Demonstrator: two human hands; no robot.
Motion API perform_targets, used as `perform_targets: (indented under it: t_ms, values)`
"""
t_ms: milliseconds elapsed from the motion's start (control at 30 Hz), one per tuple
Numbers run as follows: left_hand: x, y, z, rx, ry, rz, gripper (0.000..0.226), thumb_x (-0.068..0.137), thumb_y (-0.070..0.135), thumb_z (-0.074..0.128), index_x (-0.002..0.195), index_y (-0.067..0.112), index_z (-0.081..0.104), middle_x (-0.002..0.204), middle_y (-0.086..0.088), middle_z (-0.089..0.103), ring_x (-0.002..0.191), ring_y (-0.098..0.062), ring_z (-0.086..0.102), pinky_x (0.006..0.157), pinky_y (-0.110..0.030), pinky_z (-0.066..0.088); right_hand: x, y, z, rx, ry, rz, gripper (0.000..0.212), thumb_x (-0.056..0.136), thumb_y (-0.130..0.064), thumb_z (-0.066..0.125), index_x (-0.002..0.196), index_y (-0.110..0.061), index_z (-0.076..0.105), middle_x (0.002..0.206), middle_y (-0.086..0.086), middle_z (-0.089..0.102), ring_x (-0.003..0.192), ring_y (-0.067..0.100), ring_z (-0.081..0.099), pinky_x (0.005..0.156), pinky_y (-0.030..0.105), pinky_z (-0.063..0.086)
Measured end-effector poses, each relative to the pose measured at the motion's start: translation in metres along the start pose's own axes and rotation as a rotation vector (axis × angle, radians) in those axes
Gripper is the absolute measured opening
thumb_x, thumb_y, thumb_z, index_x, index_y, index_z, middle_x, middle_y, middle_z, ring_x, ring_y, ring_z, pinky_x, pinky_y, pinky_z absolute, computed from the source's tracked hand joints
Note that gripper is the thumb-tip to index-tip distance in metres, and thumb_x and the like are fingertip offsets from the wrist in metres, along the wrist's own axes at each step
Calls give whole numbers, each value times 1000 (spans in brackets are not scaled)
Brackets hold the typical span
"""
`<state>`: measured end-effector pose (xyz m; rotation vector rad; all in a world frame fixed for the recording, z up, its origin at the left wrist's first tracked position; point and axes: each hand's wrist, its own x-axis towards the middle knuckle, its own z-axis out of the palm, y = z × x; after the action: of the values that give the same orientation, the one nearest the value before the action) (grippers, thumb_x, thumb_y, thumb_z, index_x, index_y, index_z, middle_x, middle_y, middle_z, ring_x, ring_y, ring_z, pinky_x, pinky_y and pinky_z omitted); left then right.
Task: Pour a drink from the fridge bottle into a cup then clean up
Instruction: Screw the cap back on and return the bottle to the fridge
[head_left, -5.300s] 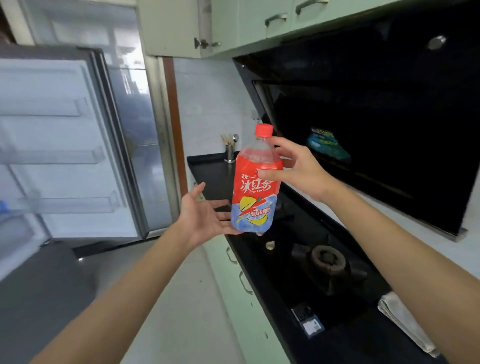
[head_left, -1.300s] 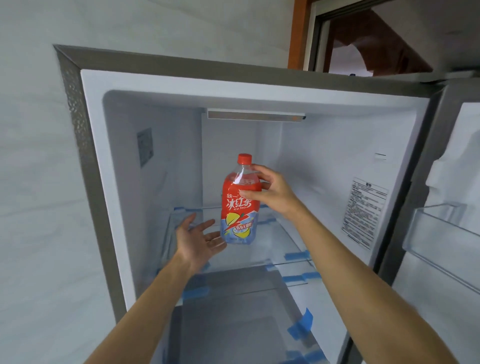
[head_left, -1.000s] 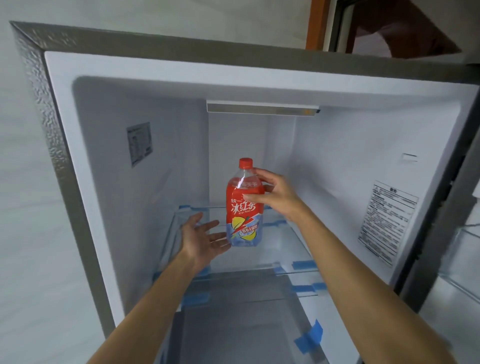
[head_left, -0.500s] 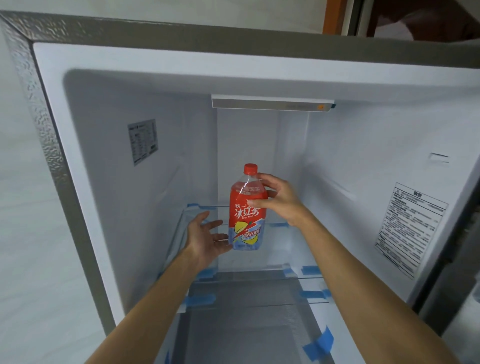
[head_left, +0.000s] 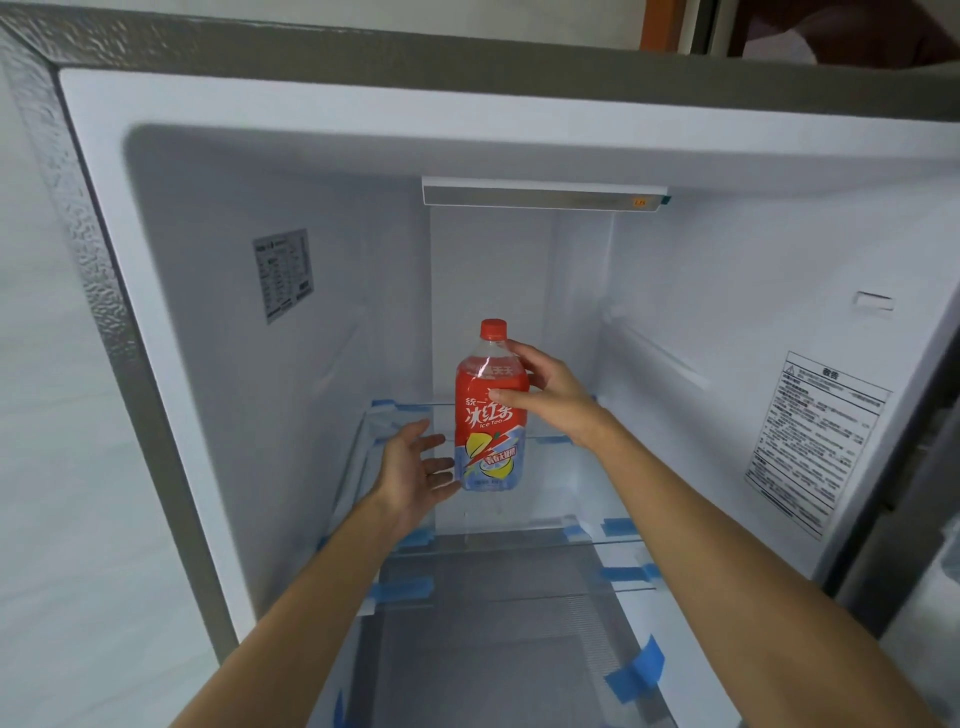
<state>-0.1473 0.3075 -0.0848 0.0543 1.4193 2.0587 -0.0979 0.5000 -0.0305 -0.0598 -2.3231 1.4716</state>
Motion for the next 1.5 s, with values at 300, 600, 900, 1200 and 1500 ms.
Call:
perform_targets:
  t_ms: [300, 600, 900, 1200, 1500]
  values:
    - [-41, 10, 5, 898, -1, 267, 64, 100, 36, 55, 152, 14, 26, 155, -13, 38, 137, -31, 42, 107, -42, 38, -40, -24, 14, -289, 29, 135, 80, 86, -31, 75, 151, -18, 29, 143, 7, 51, 130, 25, 50, 105, 47, 46]
    - [-94, 17, -23, 1624, -117, 464, 62, 95, 43, 57, 141, 10, 33, 138, -17, 51, 120, -32, 55, 99, -42, 49, -113, -47, 39, -683, -129, 307, 79, 90, -31, 71, 152, -12, 26, 155, 10, 37, 138, 27, 42, 110, 33, 36]
    - [-155, 8, -50, 1845, -221, 524, 69, 93, 45, 54, 144, 6, 30, 137, -20, 48, 121, -38, 51, 101, -47, 47, -193, -90, 74, -981, -178, 421, 80, 94, -44, 62, 155, -14, 20, 157, 15, 32, 140, 31, 37, 113, 40, 35]
    - [-207, 2, -57, 1969, -238, 570, 68, 97, 48, 50, 146, 7, 28, 139, -18, 49, 123, -37, 52, 100, -46, 45, -252, -119, 77, -1038, -177, 440, 84, 92, -51, 61, 157, -22, 17, 156, 12, 30, 139, 31, 38, 110, 43, 38]
    - [-239, -14, -58, 1969, -243, 562, 71, 96, 50, 49, 147, 7, 26, 141, -20, 46, 126, -40, 50, 102, -48, 47, -304, -137, 72, -1021, -156, 445, 80, 93, -47, 62, 154, -14, 23, 156, 14, 32, 137, 32, 41, 109, 47, 39]
